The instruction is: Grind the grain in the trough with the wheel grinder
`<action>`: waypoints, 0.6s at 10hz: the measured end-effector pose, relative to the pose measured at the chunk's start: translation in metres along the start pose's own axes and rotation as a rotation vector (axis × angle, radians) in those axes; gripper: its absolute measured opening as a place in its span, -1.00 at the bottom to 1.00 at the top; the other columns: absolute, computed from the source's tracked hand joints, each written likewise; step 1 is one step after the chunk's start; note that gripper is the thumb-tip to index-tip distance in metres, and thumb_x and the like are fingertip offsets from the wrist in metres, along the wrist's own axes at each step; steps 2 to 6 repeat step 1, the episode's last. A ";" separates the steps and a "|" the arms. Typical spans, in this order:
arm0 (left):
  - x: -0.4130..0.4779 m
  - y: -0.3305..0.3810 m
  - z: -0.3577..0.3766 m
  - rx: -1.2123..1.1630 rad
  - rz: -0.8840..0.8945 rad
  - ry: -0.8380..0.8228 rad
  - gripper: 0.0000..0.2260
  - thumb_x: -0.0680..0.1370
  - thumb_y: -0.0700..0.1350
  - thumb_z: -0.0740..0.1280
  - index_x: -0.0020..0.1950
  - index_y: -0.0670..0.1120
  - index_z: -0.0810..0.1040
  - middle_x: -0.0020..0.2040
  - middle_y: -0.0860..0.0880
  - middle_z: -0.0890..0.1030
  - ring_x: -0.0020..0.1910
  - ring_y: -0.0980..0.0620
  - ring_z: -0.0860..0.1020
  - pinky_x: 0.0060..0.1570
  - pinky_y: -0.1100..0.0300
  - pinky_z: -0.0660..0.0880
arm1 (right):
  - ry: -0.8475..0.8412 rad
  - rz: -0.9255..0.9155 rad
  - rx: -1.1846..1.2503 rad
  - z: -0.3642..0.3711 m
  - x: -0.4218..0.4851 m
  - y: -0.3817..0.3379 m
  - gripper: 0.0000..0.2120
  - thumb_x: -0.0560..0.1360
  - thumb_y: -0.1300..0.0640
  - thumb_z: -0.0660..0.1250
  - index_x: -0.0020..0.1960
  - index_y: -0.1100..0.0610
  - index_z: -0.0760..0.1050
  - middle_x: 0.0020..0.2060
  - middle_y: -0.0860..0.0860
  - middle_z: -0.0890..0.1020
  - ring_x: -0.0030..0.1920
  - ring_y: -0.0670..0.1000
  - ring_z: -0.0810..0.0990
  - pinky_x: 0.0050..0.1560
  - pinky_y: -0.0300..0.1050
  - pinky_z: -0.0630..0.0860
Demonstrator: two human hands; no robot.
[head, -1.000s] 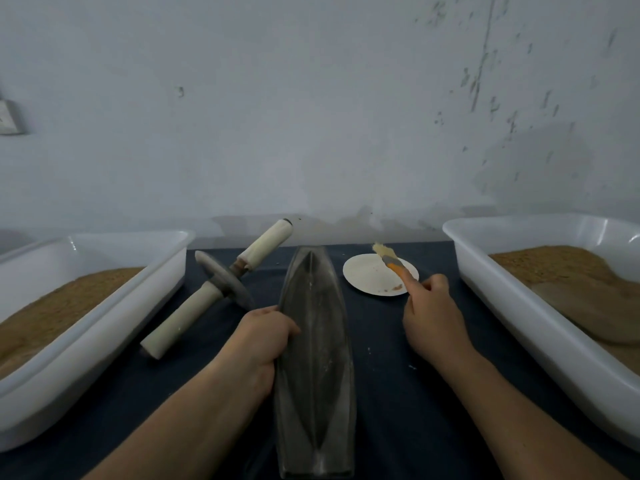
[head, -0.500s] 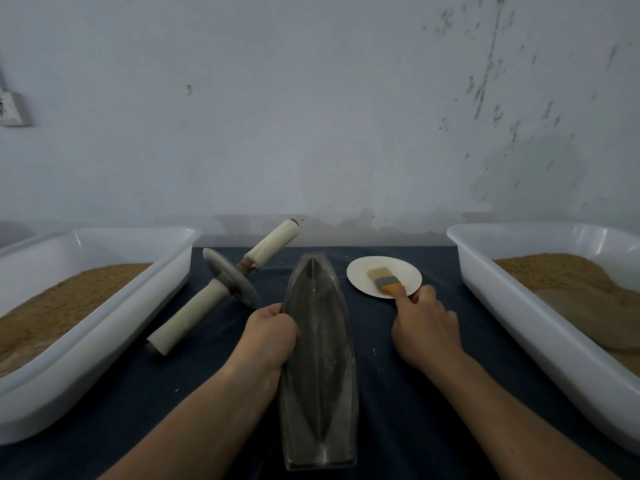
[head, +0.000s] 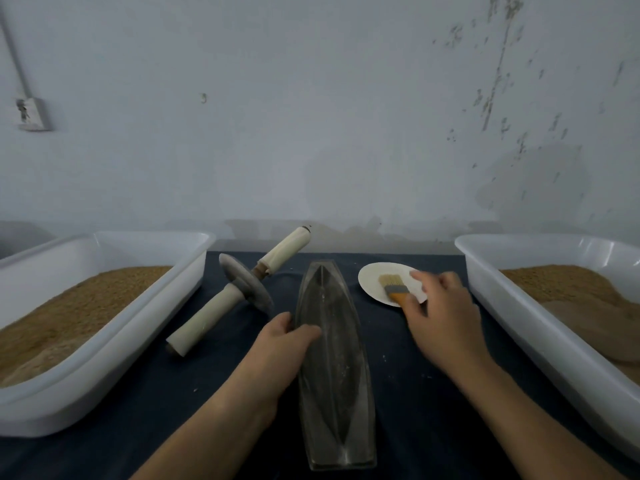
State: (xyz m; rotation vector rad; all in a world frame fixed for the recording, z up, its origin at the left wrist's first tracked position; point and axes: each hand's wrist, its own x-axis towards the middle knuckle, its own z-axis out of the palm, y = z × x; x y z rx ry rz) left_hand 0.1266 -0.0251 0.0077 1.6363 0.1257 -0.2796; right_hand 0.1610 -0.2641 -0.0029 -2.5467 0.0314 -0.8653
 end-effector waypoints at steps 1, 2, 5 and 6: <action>-0.038 -0.010 -0.015 0.225 0.129 0.048 -0.15 0.29 0.28 0.49 0.50 0.39 0.17 0.19 0.38 0.49 0.04 0.32 0.59 -0.13 0.37 0.49 | 0.177 -0.110 0.355 -0.052 0.002 0.000 -0.69 0.63 -0.20 0.20 0.35 -0.23 0.46 0.11 -0.17 0.56 -0.13 -0.16 0.58 -0.27 -0.27 0.53; -0.038 -0.010 -0.015 0.225 0.129 0.048 -0.15 0.29 0.28 0.49 0.50 0.39 0.17 0.19 0.38 0.49 0.04 0.32 0.59 -0.13 0.37 0.49 | 0.177 -0.110 0.355 -0.052 0.002 0.000 -0.69 0.63 -0.20 0.20 0.35 -0.23 0.46 0.11 -0.17 0.56 -0.13 -0.16 0.58 -0.27 -0.27 0.53; -0.038 -0.010 -0.015 0.225 0.129 0.048 -0.15 0.29 0.28 0.49 0.50 0.39 0.17 0.19 0.38 0.49 0.04 0.32 0.59 -0.13 0.37 0.49 | 0.177 -0.110 0.355 -0.052 0.002 0.000 -0.69 0.63 -0.20 0.20 0.35 -0.23 0.46 0.11 -0.17 0.56 -0.13 -0.16 0.58 -0.27 -0.27 0.53; -0.038 -0.010 -0.015 0.225 0.129 0.048 -0.15 0.29 0.28 0.49 0.50 0.39 0.17 0.19 0.38 0.49 0.04 0.32 0.59 -0.13 0.37 0.49 | 0.177 -0.110 0.355 -0.052 0.002 0.000 -0.69 0.63 -0.20 0.20 0.35 -0.23 0.46 0.11 -0.17 0.56 -0.13 -0.16 0.58 -0.27 -0.27 0.53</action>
